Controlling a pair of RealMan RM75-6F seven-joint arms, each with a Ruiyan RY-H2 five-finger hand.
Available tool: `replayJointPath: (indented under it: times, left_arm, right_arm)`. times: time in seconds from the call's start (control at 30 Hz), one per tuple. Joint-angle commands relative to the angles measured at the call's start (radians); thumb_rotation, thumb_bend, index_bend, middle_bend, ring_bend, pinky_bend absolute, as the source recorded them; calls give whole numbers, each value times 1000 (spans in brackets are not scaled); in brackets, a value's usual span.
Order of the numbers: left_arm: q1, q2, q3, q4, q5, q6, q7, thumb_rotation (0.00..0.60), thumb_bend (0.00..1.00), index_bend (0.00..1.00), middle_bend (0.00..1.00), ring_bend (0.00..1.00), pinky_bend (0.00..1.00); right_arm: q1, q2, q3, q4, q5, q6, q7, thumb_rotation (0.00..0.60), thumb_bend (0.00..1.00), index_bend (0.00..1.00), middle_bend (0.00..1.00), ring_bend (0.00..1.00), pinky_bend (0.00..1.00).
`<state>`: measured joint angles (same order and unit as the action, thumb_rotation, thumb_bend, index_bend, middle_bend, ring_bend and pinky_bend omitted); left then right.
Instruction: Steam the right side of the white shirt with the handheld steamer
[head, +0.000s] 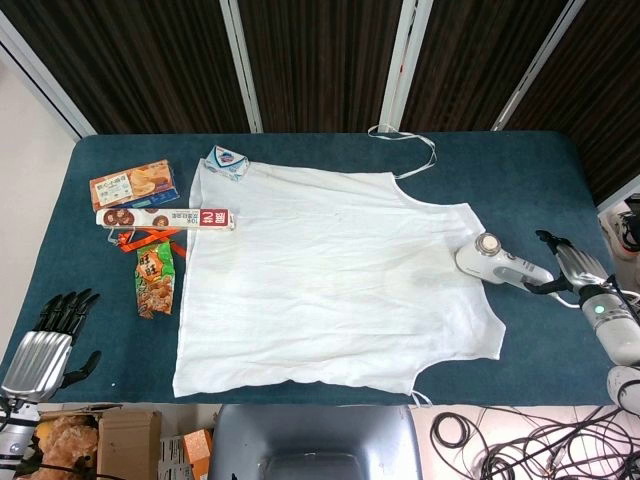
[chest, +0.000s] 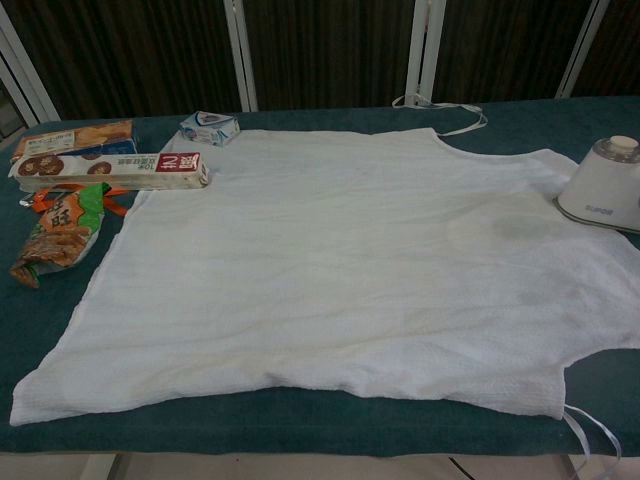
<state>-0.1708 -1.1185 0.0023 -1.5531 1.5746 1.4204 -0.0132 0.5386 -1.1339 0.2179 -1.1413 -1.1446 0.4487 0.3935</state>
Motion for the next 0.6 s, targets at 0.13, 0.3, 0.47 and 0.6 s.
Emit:
replayJointPath:
  times: [0.13,0.3,0.47,0.6]
  left_arm:
    - [3,2,-1,-2,0,7,-3,600,337,0,38,0,49]
    - [2,3,-1,-1,2,7,-7,600,337,0,38,0,49]
    - [3,2,1,-4,-1,2,3,600,335,0,38,0,49]
    - [5,3,0,-6,-4,6,4,600,335,0,37,0,49]
  right_arm:
    - [7,0,-16,-6,23,-2,-27,600,158,53,81,13,172]
    - [4,10,-31,-14,37,-6,-41,600,158,96,102,46,256]
    - [14,2,-23,-15,29,-46,7,600,199,254,242,196,426]
    - [18,-25,-7,14,5,-51,59,600,227,279,268,227,441]
